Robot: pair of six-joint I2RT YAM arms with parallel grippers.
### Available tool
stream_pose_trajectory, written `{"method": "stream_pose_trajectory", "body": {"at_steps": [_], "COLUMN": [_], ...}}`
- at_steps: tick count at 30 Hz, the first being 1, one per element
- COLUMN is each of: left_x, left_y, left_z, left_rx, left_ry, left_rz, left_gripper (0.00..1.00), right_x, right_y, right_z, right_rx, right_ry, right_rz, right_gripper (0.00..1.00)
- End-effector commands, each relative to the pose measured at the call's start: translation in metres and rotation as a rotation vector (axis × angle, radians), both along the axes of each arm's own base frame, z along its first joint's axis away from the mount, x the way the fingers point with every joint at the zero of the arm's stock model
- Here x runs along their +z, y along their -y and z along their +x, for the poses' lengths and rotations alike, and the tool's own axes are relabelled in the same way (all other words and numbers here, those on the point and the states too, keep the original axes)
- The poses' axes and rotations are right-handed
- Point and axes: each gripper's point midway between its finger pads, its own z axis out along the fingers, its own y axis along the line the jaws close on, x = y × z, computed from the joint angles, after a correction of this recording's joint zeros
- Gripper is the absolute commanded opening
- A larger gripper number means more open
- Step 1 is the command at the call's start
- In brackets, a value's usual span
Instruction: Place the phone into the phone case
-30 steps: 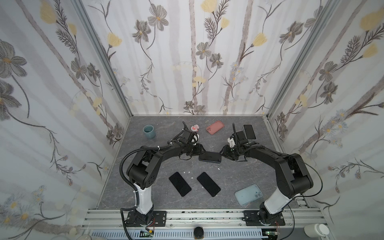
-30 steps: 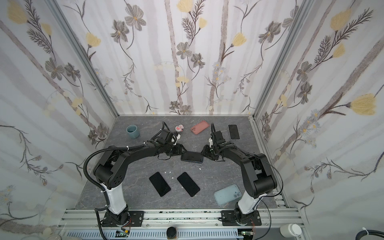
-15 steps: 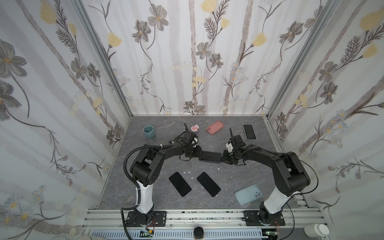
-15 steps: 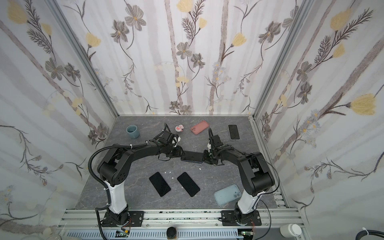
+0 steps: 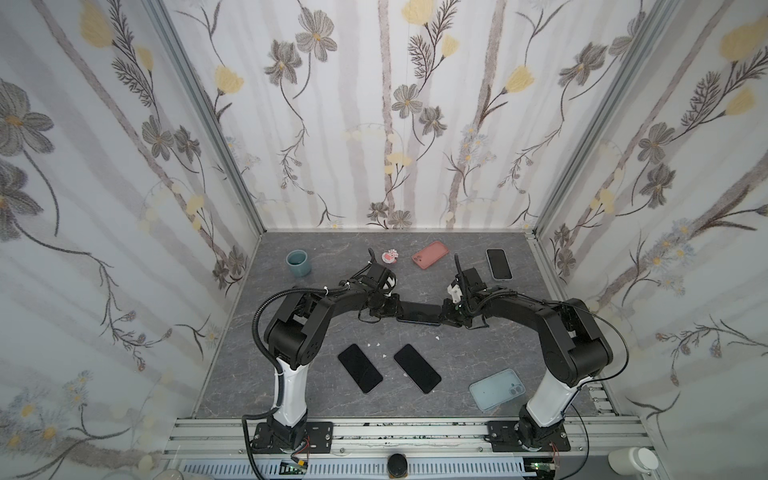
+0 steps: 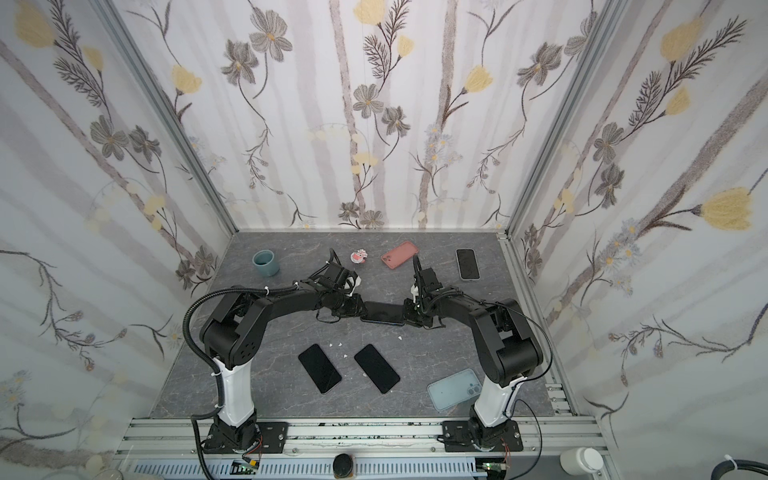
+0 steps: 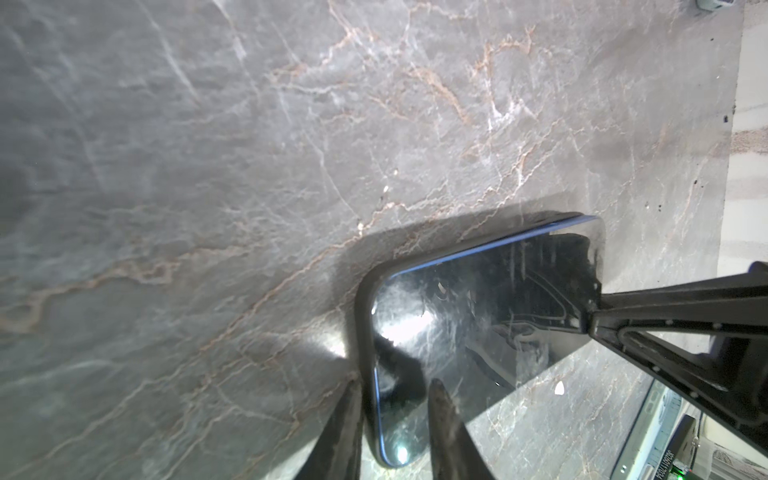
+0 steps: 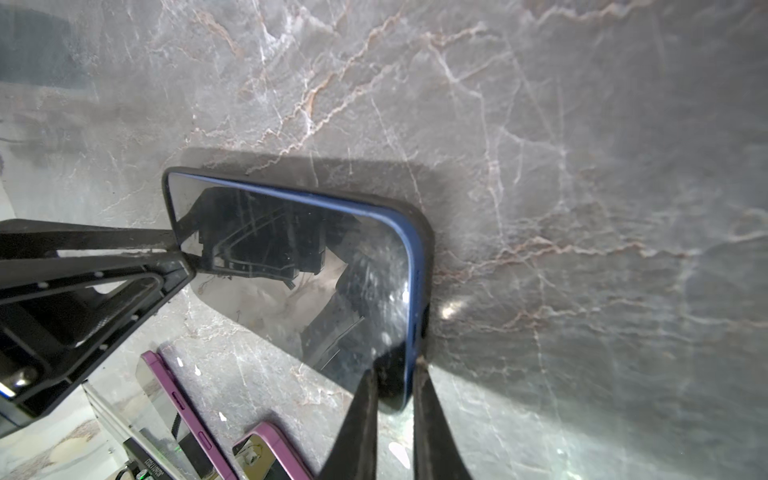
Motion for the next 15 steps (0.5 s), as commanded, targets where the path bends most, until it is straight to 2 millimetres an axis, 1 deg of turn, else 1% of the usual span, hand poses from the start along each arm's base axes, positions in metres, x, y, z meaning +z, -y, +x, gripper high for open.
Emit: {"method": "stream_pose_trajectory", "body": {"at_steps": [1, 9, 15], "left_x": [-0.004, -0.006, -0.008], "left_y": [0.002, 0.001, -0.004], "left_z": [-0.007, -0.007, -0.005], "left_rx": [-0.019, -0.015, -0.002], "left_ry": [-0.025, -0.025, -0.011], "left_rz": [-0.004, 0.009, 0.038], "left_gripper": [0.25, 0.13, 0.11], "right_x": [-0.015, -0.019, -0.006], "right_y": [0.006, 0.004, 0.002], "right_z": [-0.01, -0.014, -0.009], "right_rx": [0.024, 0.046, 0.046], "right_ry": [-0.032, -0.042, -0.012], "right_rz": [-0.077, -0.122, -0.126], "right_gripper": [0.12, 0.16, 0.22]}}
